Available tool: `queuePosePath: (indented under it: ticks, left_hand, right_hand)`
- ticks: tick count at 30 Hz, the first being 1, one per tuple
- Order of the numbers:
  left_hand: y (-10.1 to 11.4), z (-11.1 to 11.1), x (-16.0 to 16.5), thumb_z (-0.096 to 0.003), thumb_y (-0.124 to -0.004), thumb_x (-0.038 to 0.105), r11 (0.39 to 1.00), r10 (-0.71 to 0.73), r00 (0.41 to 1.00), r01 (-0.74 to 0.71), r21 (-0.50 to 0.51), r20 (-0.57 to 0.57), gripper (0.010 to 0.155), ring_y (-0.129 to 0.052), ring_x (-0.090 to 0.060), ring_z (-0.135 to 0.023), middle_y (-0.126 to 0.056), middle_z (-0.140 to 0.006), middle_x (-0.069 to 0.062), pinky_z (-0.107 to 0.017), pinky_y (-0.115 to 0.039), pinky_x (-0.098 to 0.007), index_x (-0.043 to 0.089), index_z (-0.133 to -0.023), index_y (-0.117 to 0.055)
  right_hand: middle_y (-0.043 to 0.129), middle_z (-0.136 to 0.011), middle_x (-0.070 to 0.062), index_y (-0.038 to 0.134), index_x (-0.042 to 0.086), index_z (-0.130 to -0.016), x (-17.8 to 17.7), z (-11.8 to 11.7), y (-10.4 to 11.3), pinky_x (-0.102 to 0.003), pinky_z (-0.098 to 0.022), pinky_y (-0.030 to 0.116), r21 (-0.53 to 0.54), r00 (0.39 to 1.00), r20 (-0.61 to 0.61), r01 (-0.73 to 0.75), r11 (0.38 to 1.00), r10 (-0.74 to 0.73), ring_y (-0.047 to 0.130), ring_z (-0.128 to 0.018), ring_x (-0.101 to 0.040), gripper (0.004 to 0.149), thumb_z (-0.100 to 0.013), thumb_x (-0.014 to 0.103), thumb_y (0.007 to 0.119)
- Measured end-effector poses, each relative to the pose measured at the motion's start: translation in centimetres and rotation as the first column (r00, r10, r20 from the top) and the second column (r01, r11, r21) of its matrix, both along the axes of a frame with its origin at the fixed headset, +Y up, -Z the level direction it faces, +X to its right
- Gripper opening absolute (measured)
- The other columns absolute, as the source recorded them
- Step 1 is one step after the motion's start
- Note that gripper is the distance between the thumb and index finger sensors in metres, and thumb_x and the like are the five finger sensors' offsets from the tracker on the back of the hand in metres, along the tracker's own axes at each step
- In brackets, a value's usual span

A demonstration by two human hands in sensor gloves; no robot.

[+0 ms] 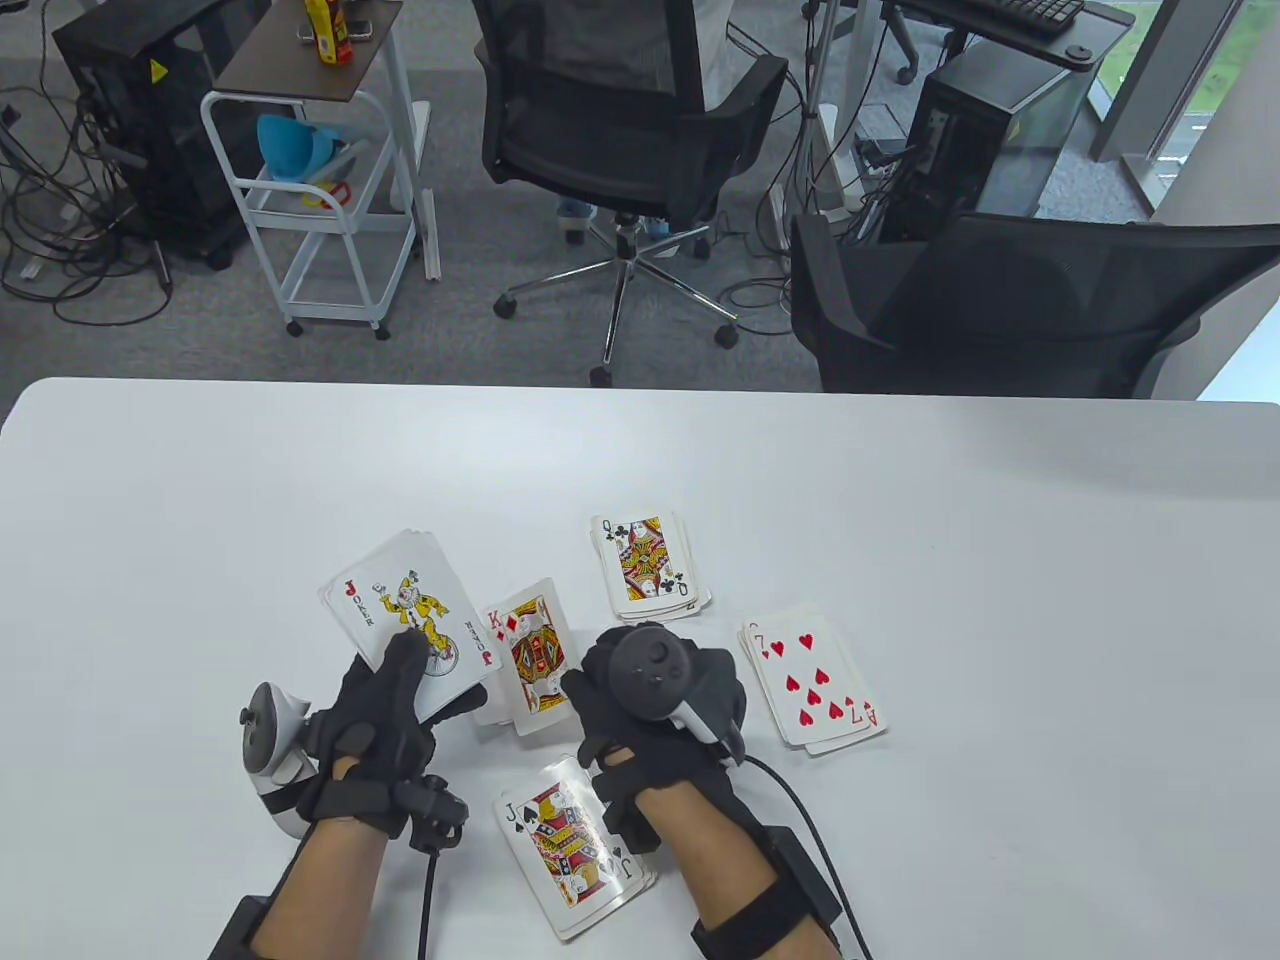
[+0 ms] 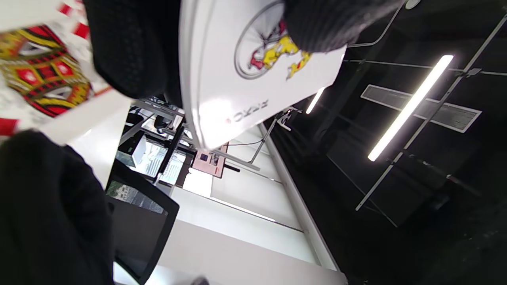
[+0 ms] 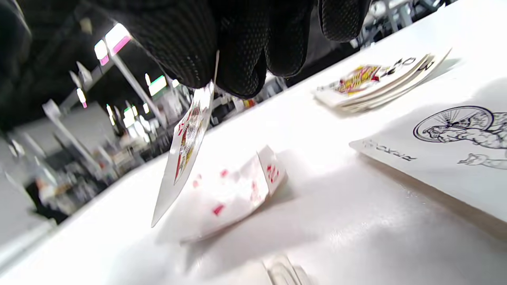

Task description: Playing card suit sorting

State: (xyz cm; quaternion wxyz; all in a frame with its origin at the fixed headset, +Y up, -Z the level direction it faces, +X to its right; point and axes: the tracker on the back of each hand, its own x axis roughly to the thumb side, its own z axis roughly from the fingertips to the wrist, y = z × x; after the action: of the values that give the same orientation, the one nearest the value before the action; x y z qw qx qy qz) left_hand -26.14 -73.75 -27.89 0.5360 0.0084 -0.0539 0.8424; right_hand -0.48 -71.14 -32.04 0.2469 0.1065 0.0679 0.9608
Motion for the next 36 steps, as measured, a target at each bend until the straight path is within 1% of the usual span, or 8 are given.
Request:
queuePosePath:
  ticks: [3,8,11,14,17,24,31,36]
  left_hand:
    - [0.1,0.0,-0.7,-0.0579,-0.074,0.050,1.000,0.024,0.999,-0.023,0.017,-0.033,0.051,-0.100,-0.027,-0.076,-0.091,-0.091,0.001,-0.049,-0.093,-0.039,0.021,-0.100,-0.069]
    - [0.1,0.0,-1.1,-0.0578,-0.074,0.051,0.999,0.050,0.997,-0.049,0.015,-0.051,0.051,-0.100,-0.026,-0.076,-0.091,-0.091,0.001,-0.049,-0.093,-0.039,0.022,-0.100,-0.069]
    - [0.1,0.0,-1.0,-0.0578,-0.074,0.051,0.999,0.050,0.998,-0.050,0.013,-0.047,0.051,-0.100,-0.027,-0.076,-0.091,-0.091,0.001,-0.049,-0.093,-0.039,0.022,-0.100,-0.069]
    - [0.0,0.0,-1.1,-0.0579,-0.074,0.051,0.999,0.048,0.998,-0.047,0.013,-0.041,0.051,-0.100,-0.027,-0.076,-0.091,-0.091,0.001,-0.049,-0.093,-0.039,0.022,-0.100,-0.069]
    - [-0.1,0.0,-1.0,-0.0579,-0.074,0.051,0.999,0.045,0.998,-0.044,0.010,-0.039,0.052,-0.100,-0.027,-0.076,-0.091,-0.091,0.001,-0.049,-0.093,-0.039,0.022,-0.100,-0.069]
    - [-0.7,-0.1,0.0,-0.0582,-0.073,0.050,0.999,-0.035,0.999,0.035,-0.027,0.000,0.052,-0.099,-0.027,-0.077,-0.091,-0.091,0.000,-0.049,-0.093,-0.039,0.021,-0.101,-0.069]
    - [-1.4,0.2,2.5,-0.0582,-0.074,0.050,0.984,-0.170,0.983,0.172,-0.036,0.073,0.052,-0.099,-0.028,-0.077,-0.090,-0.092,-0.001,-0.049,-0.093,-0.040,0.021,-0.101,-0.069]
    - [-1.6,0.5,2.9,-0.0583,-0.074,0.049,0.971,-0.229,0.966,0.235,-0.035,0.118,0.051,-0.098,-0.029,-0.078,-0.089,-0.093,-0.002,-0.050,-0.092,-0.040,0.022,-0.102,-0.068]
  right_hand:
    - [0.065,-0.103,-0.023,0.087,0.002,-0.080,-2.3,-1.5,0.2,-0.077,-0.065,0.027,-0.003,0.999,-0.004,-0.036,0.999,0.036,0.041,-0.101,-0.055,0.038,-0.056,0.032,0.084]
    - [0.063,-0.102,-0.025,0.087,0.000,-0.079,-5.7,-3.5,-1.9,-0.077,-0.065,0.026,-0.079,0.982,0.006,-0.188,0.979,0.189,0.041,-0.101,-0.056,0.039,-0.057,0.032,0.083]
    - [0.063,-0.102,-0.025,0.086,0.001,-0.079,-6.9,-3.8,-3.2,-0.077,-0.065,0.025,-0.099,0.915,0.003,-0.400,0.911,0.403,0.041,-0.100,-0.056,0.040,-0.056,0.034,0.086]
    - [0.063,-0.101,-0.024,0.085,0.004,-0.077,-7.0,-3.7,-3.8,-0.077,-0.066,0.026,-0.064,0.872,0.017,-0.487,0.871,0.489,0.042,-0.100,-0.055,0.041,-0.055,0.038,0.089]
    - [0.062,-0.102,-0.024,0.083,0.005,-0.078,-5.5,-3.2,-2.9,-0.076,-0.066,0.027,-0.018,0.901,0.048,-0.430,0.903,0.430,0.042,-0.100,-0.055,0.042,-0.055,0.040,0.089]
    - [0.061,-0.103,-0.026,0.083,0.005,-0.079,1.7,0.1,0.6,-0.077,-0.065,0.027,0.086,0.992,0.103,-0.079,0.993,0.070,0.041,-0.100,-0.056,0.042,-0.058,0.041,0.081]
    - [0.065,-0.102,-0.024,0.084,0.005,-0.081,5.0,2.5,0.6,-0.076,-0.066,0.032,0.320,0.970,0.024,0.222,0.921,-0.242,0.045,-0.100,-0.055,0.047,-0.058,0.045,0.076]
    - [0.070,-0.100,-0.021,0.084,0.007,-0.083,5.3,2.9,1.2,-0.074,-0.066,0.040,0.436,0.981,-0.020,0.184,0.881,-0.195,0.053,-0.099,-0.053,0.048,-0.057,0.047,0.075]
